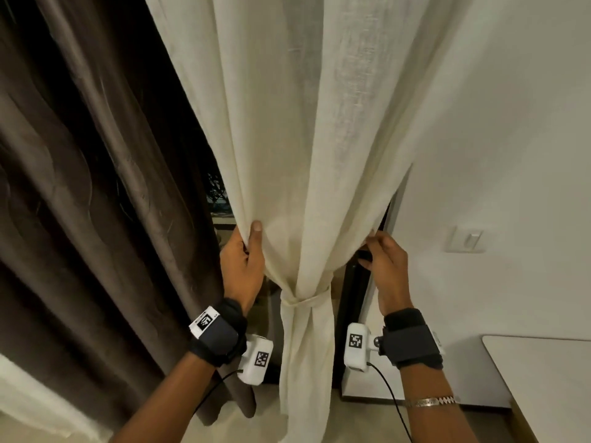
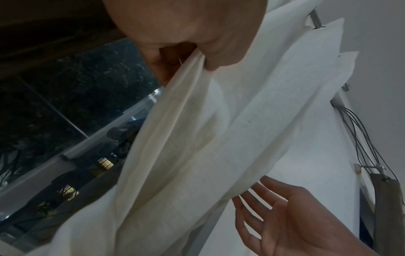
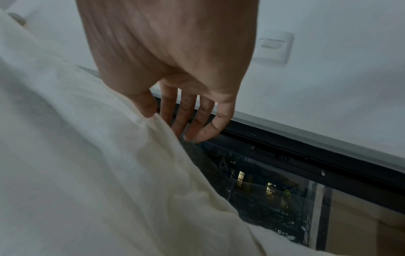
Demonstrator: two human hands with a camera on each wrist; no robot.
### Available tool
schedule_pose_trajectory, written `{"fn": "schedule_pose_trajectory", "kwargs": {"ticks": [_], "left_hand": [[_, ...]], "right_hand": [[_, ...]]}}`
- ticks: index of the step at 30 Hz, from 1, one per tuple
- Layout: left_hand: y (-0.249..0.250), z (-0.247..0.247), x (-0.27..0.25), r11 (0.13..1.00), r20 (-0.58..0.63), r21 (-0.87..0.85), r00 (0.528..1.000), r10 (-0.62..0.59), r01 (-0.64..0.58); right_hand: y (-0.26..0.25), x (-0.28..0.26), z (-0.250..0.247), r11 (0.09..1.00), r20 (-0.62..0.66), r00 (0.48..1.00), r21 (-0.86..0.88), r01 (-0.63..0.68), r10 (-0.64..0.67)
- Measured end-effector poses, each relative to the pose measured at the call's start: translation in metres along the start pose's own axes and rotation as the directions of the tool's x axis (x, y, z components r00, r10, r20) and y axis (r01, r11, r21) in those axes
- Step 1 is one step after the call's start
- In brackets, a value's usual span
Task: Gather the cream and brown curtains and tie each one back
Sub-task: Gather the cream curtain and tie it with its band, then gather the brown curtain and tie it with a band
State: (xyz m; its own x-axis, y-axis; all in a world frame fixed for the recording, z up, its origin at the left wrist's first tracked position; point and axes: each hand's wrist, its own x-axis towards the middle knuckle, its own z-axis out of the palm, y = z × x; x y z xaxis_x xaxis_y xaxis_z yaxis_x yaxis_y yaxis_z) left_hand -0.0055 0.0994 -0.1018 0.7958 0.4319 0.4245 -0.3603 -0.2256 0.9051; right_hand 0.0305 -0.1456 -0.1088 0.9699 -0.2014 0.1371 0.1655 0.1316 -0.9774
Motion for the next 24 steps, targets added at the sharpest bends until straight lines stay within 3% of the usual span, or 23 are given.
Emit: {"fn": "schedule_pose_trajectory", "kwargs": {"ticks": [3,5,8,9,11,13,15,16,20,24], "left_hand": [[-0.001,0.003,-0.006,0.999,0.042,-0.017,0.998,-0.047,0.048],[-0.002,0.004,-0.011,0.997,0.072,-0.024,0.995,-0.068,0.070],[-0.002,0.005,-0.021,0.996,0.101,-0.042,0.992,-0.073,0.078],[-0.002,0.005,-0.022,0.996,0.108,-0.056,0.992,-0.069,0.076],[0.000,0.001,-0.023,0.993,0.111,-0.097,0.992,-0.063,0.073],[0.002,-0.012,-0.018,0.983,0.095,-0.162,0.993,-0.074,0.089],[0.001,-0.027,-0.013,0.965,0.097,-0.240,0.992,-0.082,0.103],[0.000,-0.033,-0.010,0.956,0.121,-0.273,0.990,-0.075,0.106],[-0.014,-0.045,0.007,0.967,0.233,-0.234,0.971,-0.046,0.102],[-0.017,-0.073,0.021,0.986,0.293,-0.166,0.955,0.034,0.016]], "right_hand": [[-0.004,-0.009,0.006,0.995,0.001,1.000,0.096,0.014,-0.015],[-0.003,-0.014,0.010,0.990,0.080,0.992,0.113,0.087,-0.096],[0.005,-0.017,0.025,0.988,0.294,0.949,-0.060,0.141,-0.117],[0.010,-0.015,0.031,0.977,0.312,0.943,-0.133,0.168,-0.120],[0.016,-0.008,0.037,0.963,0.225,0.963,-0.186,0.195,-0.151],[0.020,0.001,0.037,0.963,-0.007,0.978,-0.173,0.205,-0.209],[0.024,0.007,0.031,0.964,-0.295,0.925,-0.185,0.189,-0.238],[0.024,0.007,0.031,0.965,-0.371,0.898,-0.202,0.169,-0.235],[0.017,-0.010,0.052,0.955,-0.461,0.842,-0.224,0.195,-0.280],[0.003,-0.050,0.100,0.900,-0.524,0.733,-0.216,0.380,-0.435]]}}
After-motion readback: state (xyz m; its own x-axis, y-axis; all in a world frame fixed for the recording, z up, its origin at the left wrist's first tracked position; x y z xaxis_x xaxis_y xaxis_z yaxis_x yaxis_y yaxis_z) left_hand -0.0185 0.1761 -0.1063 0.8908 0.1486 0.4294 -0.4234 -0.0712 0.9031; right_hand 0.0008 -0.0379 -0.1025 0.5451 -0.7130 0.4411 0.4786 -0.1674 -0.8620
